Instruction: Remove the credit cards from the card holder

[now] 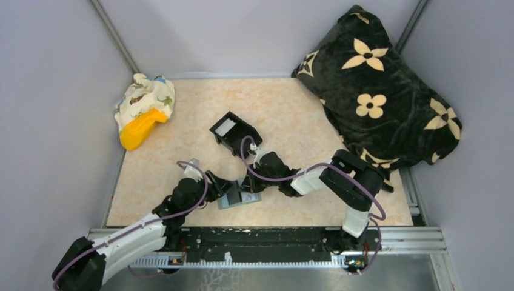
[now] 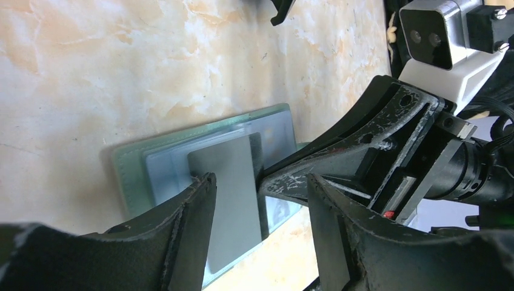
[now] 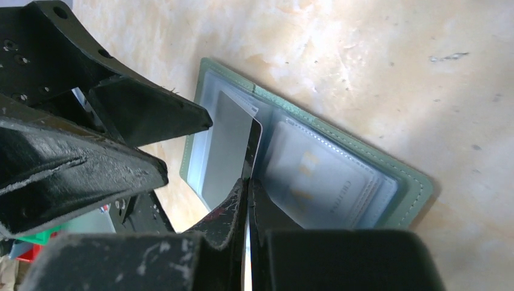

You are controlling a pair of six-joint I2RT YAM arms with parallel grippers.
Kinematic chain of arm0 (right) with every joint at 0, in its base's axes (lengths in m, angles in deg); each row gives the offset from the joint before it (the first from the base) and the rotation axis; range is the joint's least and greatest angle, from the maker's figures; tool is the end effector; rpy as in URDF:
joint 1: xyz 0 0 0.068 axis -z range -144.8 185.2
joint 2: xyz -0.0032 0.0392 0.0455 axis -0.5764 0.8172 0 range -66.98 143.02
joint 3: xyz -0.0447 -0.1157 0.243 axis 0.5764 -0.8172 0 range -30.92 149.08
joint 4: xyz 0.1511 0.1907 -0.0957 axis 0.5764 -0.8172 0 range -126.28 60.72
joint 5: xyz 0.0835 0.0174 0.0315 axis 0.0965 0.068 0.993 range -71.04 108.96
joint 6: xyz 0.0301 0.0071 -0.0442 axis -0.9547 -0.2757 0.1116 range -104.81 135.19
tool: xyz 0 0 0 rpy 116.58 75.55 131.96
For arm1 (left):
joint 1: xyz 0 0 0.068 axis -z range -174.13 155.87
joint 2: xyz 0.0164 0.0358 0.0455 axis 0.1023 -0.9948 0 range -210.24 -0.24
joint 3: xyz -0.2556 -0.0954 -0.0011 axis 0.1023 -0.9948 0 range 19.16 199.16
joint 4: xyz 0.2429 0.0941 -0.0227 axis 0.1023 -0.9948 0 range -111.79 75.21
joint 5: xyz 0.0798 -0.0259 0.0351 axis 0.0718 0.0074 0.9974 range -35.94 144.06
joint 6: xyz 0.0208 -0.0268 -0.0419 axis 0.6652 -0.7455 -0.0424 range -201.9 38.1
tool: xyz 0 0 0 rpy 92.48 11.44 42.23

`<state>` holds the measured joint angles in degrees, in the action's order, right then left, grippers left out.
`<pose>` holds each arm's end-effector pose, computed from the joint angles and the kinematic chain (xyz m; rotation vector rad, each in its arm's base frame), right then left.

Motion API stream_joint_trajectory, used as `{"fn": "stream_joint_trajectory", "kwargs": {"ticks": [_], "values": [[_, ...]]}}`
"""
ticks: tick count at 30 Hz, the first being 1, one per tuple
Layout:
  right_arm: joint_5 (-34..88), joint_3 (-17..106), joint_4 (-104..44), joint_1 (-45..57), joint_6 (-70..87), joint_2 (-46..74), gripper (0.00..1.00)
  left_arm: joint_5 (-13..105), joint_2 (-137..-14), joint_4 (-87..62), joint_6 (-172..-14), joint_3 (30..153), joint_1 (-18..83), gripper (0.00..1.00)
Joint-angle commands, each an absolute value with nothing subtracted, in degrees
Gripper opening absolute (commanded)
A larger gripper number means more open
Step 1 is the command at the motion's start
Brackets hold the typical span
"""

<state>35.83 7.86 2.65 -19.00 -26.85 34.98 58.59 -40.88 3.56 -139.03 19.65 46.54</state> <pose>0.1854 0.2747 0.1241 -0.4482 2.3387 1.2295 0.1136 -0.0938 0.1327 -0.3563 2.0705 -1.0166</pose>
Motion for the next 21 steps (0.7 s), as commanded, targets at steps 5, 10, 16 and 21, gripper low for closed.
{"fn": "stream_joint_trajectory", "kwargs": {"ticks": [5,10,16,21], "values": [[34.82,5.42,1.24,-15.56,-23.58,28.25,0.0,59.55,-40.01,2.8,-138.03,17.25,46.39,0.63],[34.74,4.79,0.41,-14.74,-23.07,25.96,0.0,59.16,-41.16,3.86,-138.1,17.13,46.39,0.63],[34.58,4.65,-0.48,-14.52,-22.76,25.77,0.0,58.31,-41.97,5.08,-138.05,17.54,46.3,0.64],[34.72,4.45,-0.88,-14.03,-22.62,25.74,0.0,54.49,-42.25,9.01,-138.41,18.17,46.35,0.65]]}}
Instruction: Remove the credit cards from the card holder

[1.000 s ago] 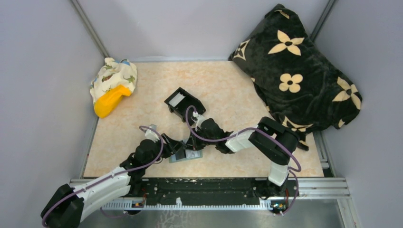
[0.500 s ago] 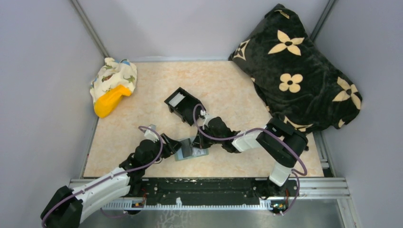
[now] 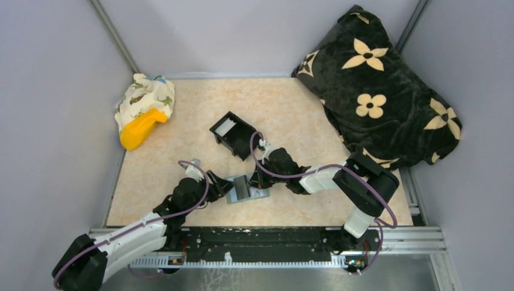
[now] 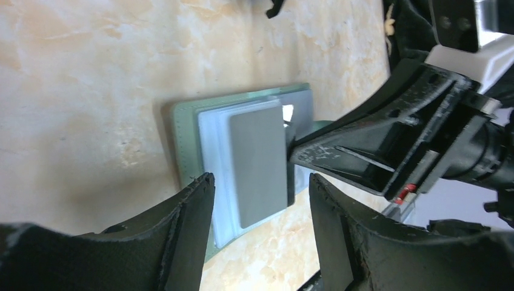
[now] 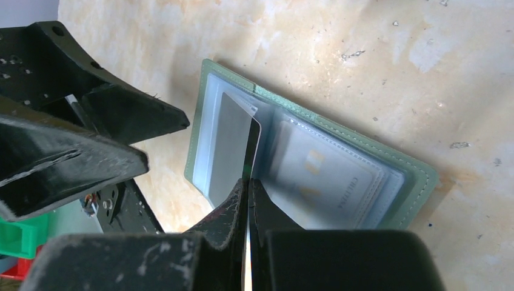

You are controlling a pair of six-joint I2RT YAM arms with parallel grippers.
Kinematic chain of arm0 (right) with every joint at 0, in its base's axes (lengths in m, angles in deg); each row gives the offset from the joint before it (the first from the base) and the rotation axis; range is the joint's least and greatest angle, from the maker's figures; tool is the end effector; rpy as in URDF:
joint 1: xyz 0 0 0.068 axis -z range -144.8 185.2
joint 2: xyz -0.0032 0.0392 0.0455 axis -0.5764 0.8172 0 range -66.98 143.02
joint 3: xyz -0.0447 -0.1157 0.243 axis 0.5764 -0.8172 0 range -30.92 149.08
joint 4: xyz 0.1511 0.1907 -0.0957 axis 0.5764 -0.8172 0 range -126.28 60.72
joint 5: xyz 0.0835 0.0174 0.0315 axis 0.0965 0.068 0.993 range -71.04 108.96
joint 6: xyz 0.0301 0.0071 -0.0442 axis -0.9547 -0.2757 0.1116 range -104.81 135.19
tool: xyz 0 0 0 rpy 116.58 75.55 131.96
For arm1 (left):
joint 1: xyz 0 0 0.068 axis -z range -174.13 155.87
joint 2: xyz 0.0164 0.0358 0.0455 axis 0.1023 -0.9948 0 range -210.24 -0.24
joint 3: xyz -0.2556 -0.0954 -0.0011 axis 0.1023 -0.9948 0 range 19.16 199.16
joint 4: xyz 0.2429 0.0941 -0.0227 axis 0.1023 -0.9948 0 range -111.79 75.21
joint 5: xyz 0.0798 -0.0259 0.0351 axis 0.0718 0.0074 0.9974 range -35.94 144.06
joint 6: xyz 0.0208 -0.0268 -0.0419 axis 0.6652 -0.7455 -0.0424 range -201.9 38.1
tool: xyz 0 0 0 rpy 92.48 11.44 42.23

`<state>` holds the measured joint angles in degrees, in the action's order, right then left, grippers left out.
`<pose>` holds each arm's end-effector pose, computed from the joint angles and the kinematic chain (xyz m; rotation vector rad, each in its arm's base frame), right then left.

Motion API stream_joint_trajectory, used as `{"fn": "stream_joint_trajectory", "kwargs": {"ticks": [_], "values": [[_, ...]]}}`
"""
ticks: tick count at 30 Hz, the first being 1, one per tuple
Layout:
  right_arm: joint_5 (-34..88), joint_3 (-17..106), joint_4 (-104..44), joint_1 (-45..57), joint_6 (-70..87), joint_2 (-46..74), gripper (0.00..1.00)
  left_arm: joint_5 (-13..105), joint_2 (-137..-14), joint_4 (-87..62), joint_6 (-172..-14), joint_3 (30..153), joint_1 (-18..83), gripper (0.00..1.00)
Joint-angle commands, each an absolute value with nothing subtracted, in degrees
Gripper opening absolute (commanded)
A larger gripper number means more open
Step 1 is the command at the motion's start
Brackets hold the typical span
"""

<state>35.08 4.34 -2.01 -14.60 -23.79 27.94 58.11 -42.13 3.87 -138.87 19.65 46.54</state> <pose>0.1923 0.2428 0.1374 -0.4047 2.3283 1.1447 0.1139 -0.0944 0.1305 -0.3497 2.0899 -1.0109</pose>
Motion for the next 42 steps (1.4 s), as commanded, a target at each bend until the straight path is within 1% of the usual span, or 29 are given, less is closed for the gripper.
{"fn": "stream_joint_trajectory", "kwargs": {"ticks": [1,4,7,12,19,24,27,32,42], "values": [[34.89,4.48,-0.84,-14.0,-22.61,25.87,0.0,53.55,-42.34,10.16,-138.49,18.43,46.31,0.65],[35.65,4.73,-0.55,-13.97,-22.63,26.55,0.0,50.79,-43.17,13.95,-137.49,18.97,46.31,0.66],[36.23,4.76,0.3,-13.94,-23.01,26.8,0.0,50.7,-46.78,16.43,-136.08,18.88,46.3,0.67],[36.54,4.94,0.26,-13.98,-23.09,26.4,0.0,49.45,-56.94,26.45,-137.14,16.42,46.3,0.66],[37.06,4.68,0.74,-13.94,-23.59,27.23,0.0,47.62,-72.93,38.41,-137.93,16.31,46.28,0.66],[36.19,4.62,-0.4,-13.87,-23.31,26.66,0.0,46.73,-81.22,42.41,-141.38,16.04,45.77,0.66],[35.95,4.22,-0.74,-13.7,-23.18,26.07,0.0,46.56,-82.64,43.04,-142.27,15.64,45.11,0.65],[35.49,3.09,-1.44,-12.75,-23.06,25.21,0.0,46.6,-81.89,39.27,-141.96,16.66,44.63,0.64],[35.85,1.39,-3.45,-7.94,-21.53,22.09,0.0,46.68,-79.71,37.21,-141.43,16.87,44.41,0.64]]}}
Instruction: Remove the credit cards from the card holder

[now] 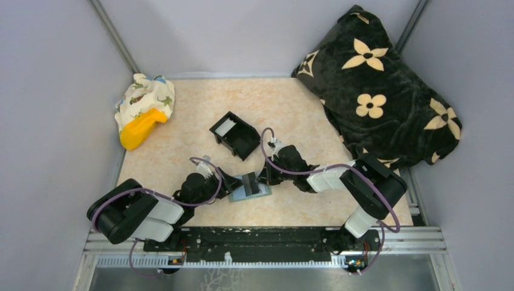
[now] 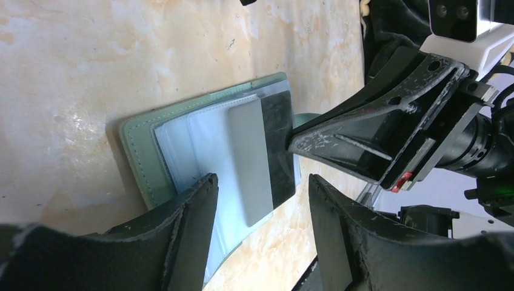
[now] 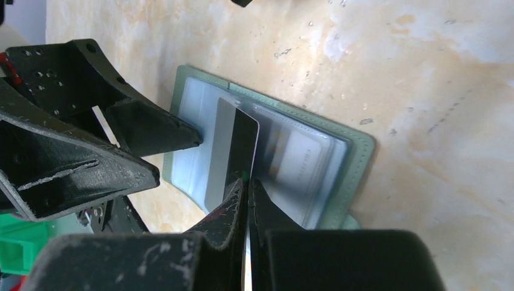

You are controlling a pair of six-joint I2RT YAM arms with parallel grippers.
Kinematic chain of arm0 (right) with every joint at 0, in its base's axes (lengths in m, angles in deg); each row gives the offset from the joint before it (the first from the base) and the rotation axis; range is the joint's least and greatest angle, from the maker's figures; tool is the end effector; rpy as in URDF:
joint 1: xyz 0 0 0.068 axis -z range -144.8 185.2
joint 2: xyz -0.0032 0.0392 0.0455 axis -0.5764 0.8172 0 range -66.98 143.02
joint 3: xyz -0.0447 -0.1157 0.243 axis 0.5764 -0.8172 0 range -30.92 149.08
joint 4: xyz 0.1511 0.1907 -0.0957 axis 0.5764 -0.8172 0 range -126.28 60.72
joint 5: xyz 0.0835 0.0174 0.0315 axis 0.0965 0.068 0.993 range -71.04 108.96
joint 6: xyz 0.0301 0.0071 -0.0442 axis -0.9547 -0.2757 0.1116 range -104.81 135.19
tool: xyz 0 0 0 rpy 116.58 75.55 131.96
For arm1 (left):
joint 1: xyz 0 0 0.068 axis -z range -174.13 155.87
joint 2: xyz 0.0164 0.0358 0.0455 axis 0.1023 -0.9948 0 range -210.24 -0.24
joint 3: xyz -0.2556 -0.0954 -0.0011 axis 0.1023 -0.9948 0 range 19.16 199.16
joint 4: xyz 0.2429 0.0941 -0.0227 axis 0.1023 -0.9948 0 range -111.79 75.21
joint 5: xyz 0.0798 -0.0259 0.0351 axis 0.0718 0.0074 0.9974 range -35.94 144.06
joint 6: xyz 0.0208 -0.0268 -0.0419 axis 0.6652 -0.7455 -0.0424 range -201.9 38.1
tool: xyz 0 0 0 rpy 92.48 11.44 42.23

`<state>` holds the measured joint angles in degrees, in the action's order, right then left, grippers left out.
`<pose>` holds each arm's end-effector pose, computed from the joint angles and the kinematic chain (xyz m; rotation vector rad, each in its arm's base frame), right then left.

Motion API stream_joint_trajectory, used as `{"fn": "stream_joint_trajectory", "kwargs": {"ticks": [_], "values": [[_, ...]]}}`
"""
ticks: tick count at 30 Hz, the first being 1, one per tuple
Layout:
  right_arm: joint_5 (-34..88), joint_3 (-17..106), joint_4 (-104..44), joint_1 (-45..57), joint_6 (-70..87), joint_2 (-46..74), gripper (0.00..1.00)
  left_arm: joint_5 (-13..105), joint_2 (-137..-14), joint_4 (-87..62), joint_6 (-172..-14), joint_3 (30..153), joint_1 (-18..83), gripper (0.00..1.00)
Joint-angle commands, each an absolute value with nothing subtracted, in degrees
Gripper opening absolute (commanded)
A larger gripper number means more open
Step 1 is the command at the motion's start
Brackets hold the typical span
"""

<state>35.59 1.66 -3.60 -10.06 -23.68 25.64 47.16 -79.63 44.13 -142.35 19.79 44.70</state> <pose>0.2009 0.2172 0.1339 -0.3150 2.3600 1.0968 0.1382 -0.1167 0.1073 -0.3113 2.1116 -1.2242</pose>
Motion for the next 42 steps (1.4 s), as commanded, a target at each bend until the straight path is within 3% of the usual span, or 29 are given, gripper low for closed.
{"fn": "stream_joint_trajectory", "kwargs": {"ticks": [1,5,11,17,28,42], "values": [[35.87,1.3,-3.82,-7.47,-21.28,21.63,0.0,46.65,-79.51,37.12,-141.38,16.83,44.37,0.64],[36.21,1.32,-5.47,-6.11,-20.23,19.48,0.0,46.12,-78.42,36.62,-140.86,17.06,44.37,0.66],[36.58,1.67,-9.29,-4.62,-17.28,15.03,0.0,43.35,-75.7,32.28,-136.26,20.07,44.37,0.84],[37.21,1.74,-11.57,-2.95,-16.23,10.64,0.0,42.82,-69.97,32.27,-133.62,20.11,44.35,0.88],[42.24,1.98,-9.99,-2.31,-17.98,4.99,0.0,38.95,-62.56,38.38,-127.03,20.75,44.37,0.9],[48.84,-0.35,-0.96,-2.25,-25.34,2.86,0.0,34.2,-70.35,53.73,-128.23,23.53,44.37,0.82]]}}
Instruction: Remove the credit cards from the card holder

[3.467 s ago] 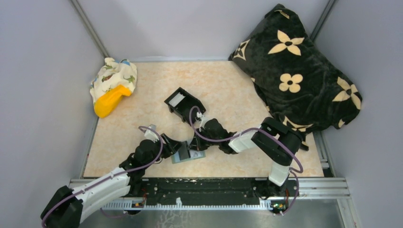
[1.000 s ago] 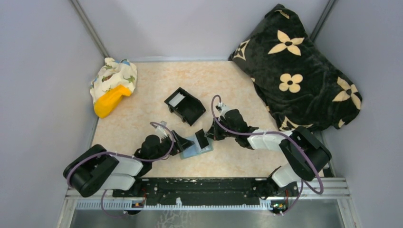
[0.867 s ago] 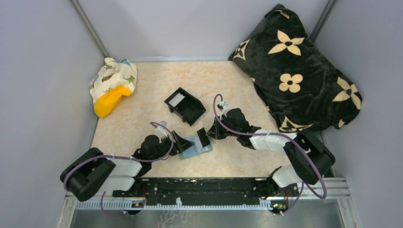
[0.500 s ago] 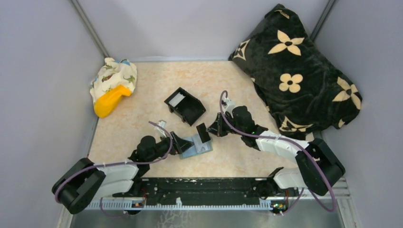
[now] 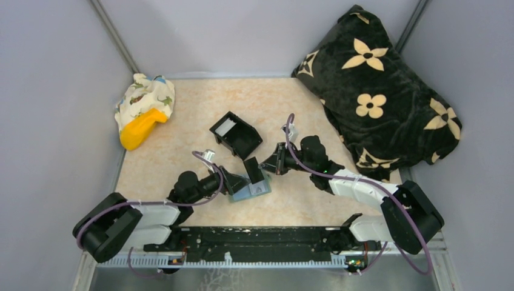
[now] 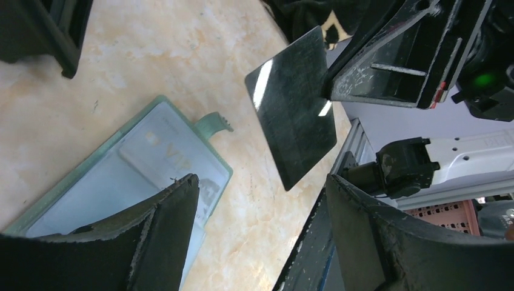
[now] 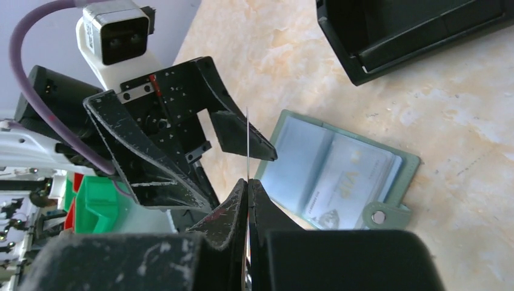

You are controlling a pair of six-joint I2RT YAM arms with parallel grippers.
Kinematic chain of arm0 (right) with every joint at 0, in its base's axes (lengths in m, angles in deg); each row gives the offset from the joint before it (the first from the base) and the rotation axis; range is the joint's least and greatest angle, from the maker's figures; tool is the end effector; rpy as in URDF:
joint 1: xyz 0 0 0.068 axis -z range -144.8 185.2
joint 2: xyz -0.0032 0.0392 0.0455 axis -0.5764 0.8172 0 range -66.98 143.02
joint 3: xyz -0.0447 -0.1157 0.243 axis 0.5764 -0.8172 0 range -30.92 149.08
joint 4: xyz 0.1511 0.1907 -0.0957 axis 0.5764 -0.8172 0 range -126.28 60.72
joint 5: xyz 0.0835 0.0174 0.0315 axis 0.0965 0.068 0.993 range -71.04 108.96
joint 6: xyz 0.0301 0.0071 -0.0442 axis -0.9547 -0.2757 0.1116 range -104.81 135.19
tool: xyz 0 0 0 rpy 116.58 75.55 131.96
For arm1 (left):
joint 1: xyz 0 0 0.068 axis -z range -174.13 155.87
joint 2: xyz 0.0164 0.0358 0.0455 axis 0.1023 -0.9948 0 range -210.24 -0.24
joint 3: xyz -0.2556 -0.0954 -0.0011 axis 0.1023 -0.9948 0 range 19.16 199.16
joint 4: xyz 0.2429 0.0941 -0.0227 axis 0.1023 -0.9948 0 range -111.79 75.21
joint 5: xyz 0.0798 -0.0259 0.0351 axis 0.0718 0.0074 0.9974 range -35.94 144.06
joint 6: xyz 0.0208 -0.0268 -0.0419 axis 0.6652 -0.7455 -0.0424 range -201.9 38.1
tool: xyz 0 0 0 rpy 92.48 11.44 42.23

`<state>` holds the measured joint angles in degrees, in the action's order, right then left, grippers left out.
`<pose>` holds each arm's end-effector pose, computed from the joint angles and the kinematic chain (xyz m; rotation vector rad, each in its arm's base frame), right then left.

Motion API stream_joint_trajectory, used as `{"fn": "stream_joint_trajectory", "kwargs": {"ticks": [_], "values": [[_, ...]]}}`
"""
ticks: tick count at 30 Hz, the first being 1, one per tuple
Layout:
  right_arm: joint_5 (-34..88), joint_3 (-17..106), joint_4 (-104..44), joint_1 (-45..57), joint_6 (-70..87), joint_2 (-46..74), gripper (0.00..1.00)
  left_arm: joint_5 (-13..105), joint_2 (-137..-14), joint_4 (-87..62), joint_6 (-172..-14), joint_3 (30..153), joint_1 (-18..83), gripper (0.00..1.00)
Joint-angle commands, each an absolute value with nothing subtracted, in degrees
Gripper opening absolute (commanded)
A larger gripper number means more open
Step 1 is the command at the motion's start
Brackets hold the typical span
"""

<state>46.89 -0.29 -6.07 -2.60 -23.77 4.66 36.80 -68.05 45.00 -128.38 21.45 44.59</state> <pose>0.1965 0.1734 0.2164 -0.3515 2.0573 1.3301 0.1369 -0.1232 0.1491 0.1277 1.8567 -1.3348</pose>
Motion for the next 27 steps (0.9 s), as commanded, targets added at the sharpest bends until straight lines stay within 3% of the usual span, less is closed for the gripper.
{"fn": "stream_joint_trajectory", "kwargs": {"ticks": [1,8,20,25,27], "values": [[49.07,-0.48,-0.59,-2.24,-25.6,2.81,0.0,33.91,-71.22,54.87,-128.51,23.89,44.37,0.81],[49.25,-1.61,0.43,-2.26,-25.86,2.81,0.0,33.38,-77.92,64.59,-131.81,25.47,44.37,0.67],[48.26,-2.91,0.98,-2.24,-25.42,2.75,0.0,32.11,-83.95,71.53,-135.29,25.86,44.37,0.26],[48.53,-3.01,2.19,-2.3,-25.59,3.78,0.0,32.11,-83.26,70.41,-135.16,25.73,44.37,0.0],[48.5,-2.91,2.26,-2.25,-25.6,4.12,0.0,31.49,-83.08,69.77,-135.16,26.12,44.37,0.0]]}}
